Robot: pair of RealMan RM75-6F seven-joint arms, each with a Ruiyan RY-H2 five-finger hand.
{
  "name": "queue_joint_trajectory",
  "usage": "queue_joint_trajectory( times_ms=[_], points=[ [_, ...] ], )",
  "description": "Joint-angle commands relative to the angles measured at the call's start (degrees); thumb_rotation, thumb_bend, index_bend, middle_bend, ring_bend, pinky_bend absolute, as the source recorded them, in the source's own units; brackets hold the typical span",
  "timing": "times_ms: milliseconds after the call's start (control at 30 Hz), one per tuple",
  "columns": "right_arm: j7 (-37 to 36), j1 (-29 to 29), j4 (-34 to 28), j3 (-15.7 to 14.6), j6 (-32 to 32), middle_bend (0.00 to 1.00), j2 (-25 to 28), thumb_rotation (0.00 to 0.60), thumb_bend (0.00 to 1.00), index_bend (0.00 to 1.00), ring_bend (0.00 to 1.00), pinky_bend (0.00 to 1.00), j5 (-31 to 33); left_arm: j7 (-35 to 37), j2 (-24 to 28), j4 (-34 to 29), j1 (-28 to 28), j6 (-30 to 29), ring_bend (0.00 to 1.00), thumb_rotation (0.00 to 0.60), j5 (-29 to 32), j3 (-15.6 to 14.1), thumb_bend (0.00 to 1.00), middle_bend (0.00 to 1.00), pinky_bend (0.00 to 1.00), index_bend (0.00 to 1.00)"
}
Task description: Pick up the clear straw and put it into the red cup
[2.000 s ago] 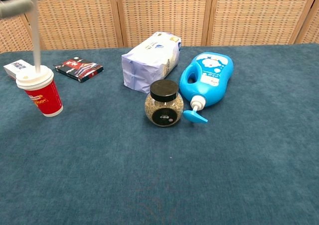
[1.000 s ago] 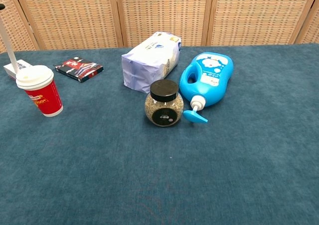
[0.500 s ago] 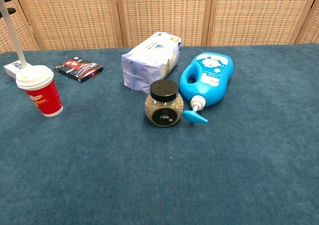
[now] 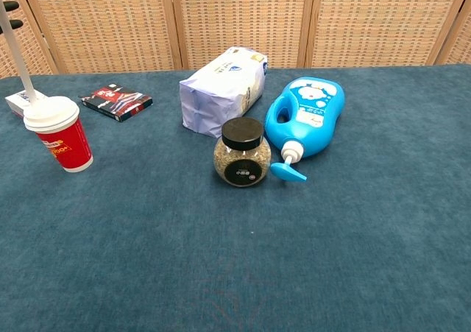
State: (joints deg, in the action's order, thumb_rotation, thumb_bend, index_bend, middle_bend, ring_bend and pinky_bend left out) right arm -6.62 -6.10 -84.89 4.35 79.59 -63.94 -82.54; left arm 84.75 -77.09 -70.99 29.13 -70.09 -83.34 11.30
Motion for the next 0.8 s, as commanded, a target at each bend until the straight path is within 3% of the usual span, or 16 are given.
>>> queue_joint_trajectory(
  times_ms=[33,800],
  points=[
    [0.1,0.0,0.0,0.0,0.0,0.00,0.0,0.600,0.00,0.00,0.00,0.00,0.0,0.4,-0.2,0.5,-0.1,0.1,0.00,0.600,-0.1,-0.2,0.43,0.00,0.00,0.60],
    [-0.1,-0.2,0.1,0.0,-0.4,0.00,0.0,0.600,0.00,0.00,0.00,0.00,0.1,2.8,-3.3,5.3,-0.1,2.1,0.00,0.600,0.0,-1.2,0.43,0.00,0.00,0.59]
  ],
)
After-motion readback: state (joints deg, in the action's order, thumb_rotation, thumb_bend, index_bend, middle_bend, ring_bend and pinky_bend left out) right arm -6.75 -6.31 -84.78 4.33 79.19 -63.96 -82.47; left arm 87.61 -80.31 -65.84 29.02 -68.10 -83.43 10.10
